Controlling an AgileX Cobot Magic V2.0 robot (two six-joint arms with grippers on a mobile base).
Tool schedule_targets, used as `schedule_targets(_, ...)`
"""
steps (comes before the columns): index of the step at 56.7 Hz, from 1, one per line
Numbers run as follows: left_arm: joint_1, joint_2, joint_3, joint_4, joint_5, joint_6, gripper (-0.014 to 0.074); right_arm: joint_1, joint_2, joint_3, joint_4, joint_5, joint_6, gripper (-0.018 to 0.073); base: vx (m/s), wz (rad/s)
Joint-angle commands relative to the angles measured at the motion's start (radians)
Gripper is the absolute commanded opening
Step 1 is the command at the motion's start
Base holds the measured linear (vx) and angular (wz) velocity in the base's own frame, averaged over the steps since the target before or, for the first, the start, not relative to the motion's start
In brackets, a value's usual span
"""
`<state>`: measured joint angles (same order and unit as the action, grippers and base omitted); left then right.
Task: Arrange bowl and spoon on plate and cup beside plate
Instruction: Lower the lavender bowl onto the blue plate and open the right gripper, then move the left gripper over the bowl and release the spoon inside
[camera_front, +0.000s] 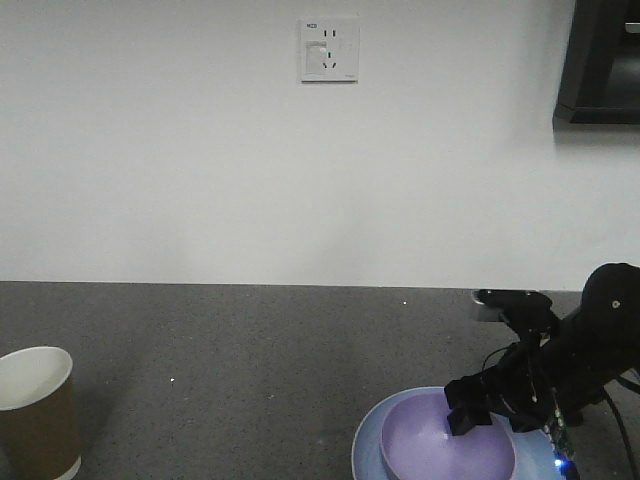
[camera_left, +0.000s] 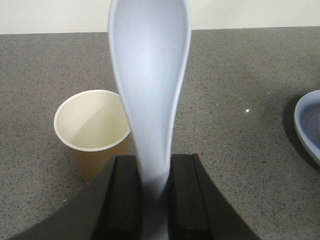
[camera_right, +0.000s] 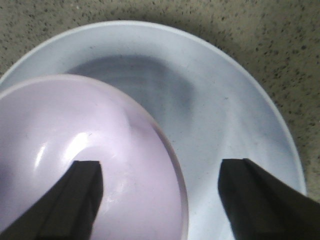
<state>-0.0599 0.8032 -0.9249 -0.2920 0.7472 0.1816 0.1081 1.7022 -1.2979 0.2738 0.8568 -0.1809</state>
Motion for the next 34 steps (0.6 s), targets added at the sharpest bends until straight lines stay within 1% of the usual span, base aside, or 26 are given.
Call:
schedule_targets(1,-0.005,-0.003,-0.029,-0.022,-0.069,0.001,-0.0003,-0.001,-0.101,-0.034,-0.014,-0.064,-0.001,0.0598,0.0,0.0)
schedule_targets(5,-0.005,-0.003,-0.031,-0.022,-0.075,0.005,-0.0003,-0.001,-0.148,-0.044,-0.039,-0.064,-0.001,0.0598,0.0,0.0)
schedule_targets(11,-0.005,0.011,-0.061,-0.024,-0.067,0.036,-0.0003,-0.001,-0.235,-0.065,-0.066,-0.048,0.007,0.0593,0.0,0.0)
schedule_targets(17,-0.005,0.062,-0.134,-0.052,-0.007,0.081,-0.0003,-0.001,-0.332,-0.069,-0.057,-0.041,0.007,0.0592,0.0,0.0)
schedule_targets(21,-0.006,0.128,-0.213,-0.101,0.041,0.131,-0.0003,-0.001,-0.405,-0.068,-0.057,-0.041,0.007,0.0592,0.0,0.0)
schedule_targets(27,-0.006,0.245,-0.338,-0.227,0.148,0.253,0.0,-0.001,-0.492,-0.066,-0.058,-0.039,0.007,0.0592,0.0,0.0)
schedule_targets(30,-0.014,0.306,-0.4,-0.291,0.19,0.3,0.0,-0.001,-0.527,-0.066,-0.058,-0.039,0.006,0.0592,0.0,0.0)
schedule_targets(31,-0.019,0.324,-0.409,-0.298,0.199,0.31,0.0,-0.001,-0.536,-0.066,-0.058,-0.039,0.006,0.0592,0.0,0.0)
schedule_targets(32,-0.028,0.349,-0.443,-0.323,0.211,0.319,0.0,-0.001,-0.548,-0.066,-0.059,-0.039,0.006,0.0592,0.0,0.0)
schedule_targets(34,-0.045,0.382,-0.476,-0.337,0.224,0.323,0.0,-0.001,-0.563,-0.066,-0.059,-0.039,0.006,0.0592,0.0,0.0)
